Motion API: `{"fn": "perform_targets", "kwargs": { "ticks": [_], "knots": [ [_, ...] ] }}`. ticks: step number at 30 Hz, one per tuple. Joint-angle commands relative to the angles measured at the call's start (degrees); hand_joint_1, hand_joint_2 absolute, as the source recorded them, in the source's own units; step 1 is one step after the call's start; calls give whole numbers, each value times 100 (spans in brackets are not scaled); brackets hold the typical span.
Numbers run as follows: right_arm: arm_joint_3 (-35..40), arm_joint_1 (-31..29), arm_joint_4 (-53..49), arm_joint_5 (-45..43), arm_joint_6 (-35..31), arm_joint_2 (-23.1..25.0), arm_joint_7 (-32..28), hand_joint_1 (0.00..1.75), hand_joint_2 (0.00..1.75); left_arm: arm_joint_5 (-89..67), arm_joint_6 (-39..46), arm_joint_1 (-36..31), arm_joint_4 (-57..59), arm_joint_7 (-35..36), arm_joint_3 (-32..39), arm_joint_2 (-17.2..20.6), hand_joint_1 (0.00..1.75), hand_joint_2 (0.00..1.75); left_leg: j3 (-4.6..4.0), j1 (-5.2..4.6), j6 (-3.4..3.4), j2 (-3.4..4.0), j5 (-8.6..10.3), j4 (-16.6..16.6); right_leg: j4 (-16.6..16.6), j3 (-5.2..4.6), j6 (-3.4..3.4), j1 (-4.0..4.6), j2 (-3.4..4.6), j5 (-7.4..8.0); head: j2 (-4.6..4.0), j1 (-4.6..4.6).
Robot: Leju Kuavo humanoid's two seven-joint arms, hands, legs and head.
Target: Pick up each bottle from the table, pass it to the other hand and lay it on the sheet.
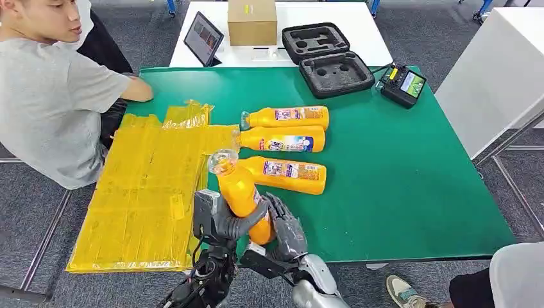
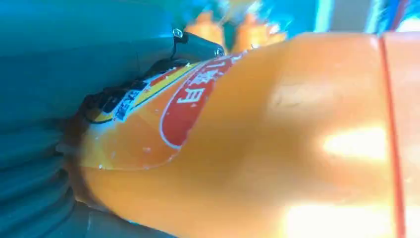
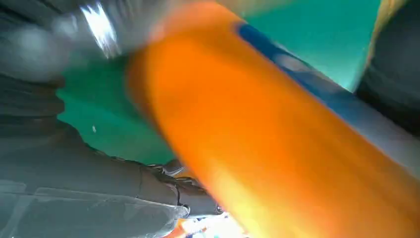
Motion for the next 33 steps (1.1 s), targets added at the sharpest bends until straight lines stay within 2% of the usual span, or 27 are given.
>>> {"fn": "perform_targets", "kwargs": {
  "ticks": [1, 6, 8, 9, 10, 12, 16, 17, 18, 19, 21, 28, 33],
  "knots": [
    [234, 362, -552, -359, 355, -69, -178, 0, 175, -502, 239, -308, -103, -111, 65, 241, 175, 175, 10, 5, -11, -15, -4, 1, 4, 12, -9, 4, -7, -8, 0, -2],
    [213, 366, -554, -449, 431, -71, -199, 0, 175, -729, 471, -305, -181, -215, 156, 355, 175, 175, 0, 4, -6, -7, -1, 1, 1, 2, -5, 3, -2, -2, 0, -2],
    [190, 373, -541, -535, 501, -80, -236, 0, 175, -1048, 868, -271, -236, -317, 297, 449, 175, 175, 5, 5, -10, -10, -4, 3, 4, 7, -8, 4, -2, -5, 0, -2],
    [136, 351, -378, -682, 521, -85, -384, 0, 175, -2516, 1345, 68, -751, -322, 1434, 508, 175, 175, 3, 3, -8, -4, -1, -1, 2, 3, -7, 3, 2, -2, 0, -2],
    [128, 344, -357, -700, 527, -78, -396, 0, 175, -2924, 1345, 144, -862, -322, 1768, 426, 175, 175, 4, 2, -7, -4, 0, -4, -1, 4, -6, 2, 1, -1, 0, 0],
    [117, 328, -314, -727, 506, -65, -437, 0, 175, -3619, 1345, 274, -1106, -322, 2318, 340, 175, 175, 14, 6, -12, 19, -7, -4, -1, 7, -10, 5, 26, 0, 0, 2],
    [81, 353, -329, -783, 451, -61, -470, 0, 175, -4760, 1345, 349, -1300, -322, 2935, 234, 175, 175, 12, 6, -11, 11, -8, -3, 4, 9, -9, 5, 20, -4, 0, 0],
    [22, 379, -343, -729, 431, -50, -459, 0, 175, -4751, 1345, 276, -1223, -322, 2917, 411, 175, 175, 13, 5, -11, 10, -9, -2, 5, 8, -8, 4, 19, -4, 0, 0],
    [20, 375, -352, -758, 442, -61, -463, 0, 175, -4818, 1345, 277, -1088, -322, 2913, 240, 175, 175, 4, 5, -7, 7, -3, -2, 4, 1, -5, 4, 12, -1, 0, -2],
    [20, 375, -352, -758, 442, -61, -463, 0, 175, -4818, 1345, 277, -1088, -322, 2913, 240, 175, 175, 11, 5, -10, 0, -3, -4, 4, 8, -8, 3, 7, -4, 0, -2],
    [-25, 442, -451, -816, 403, -100, -455, 0, 175, -4194, 1345, 56, -629, -322, 2462, 366, 175, 175, 11, 4, -9, -10, -2, -4, 3, 11, -8, 3, -3, -6, 0, 0],
    [-136, 603, -812, -989, 525, -136, -502, 0, 175, -4313, 1345, -32, -539, -322, 2514, 379, 175, 175, -1, 1, -7, -15, 1, -2, 4, 1, -6, -1, -12, -4, 0, 0],
    [-200, 632, -942, -987, 612, -163, -467, 0, 175, -5381, 1345, -74, -475, -322, 3200, 200, 175, 175, 15, 5, -18, -23, -8, 4, 13, 16, -16, 3, -12, -15, 0, -2]
  ]
}}
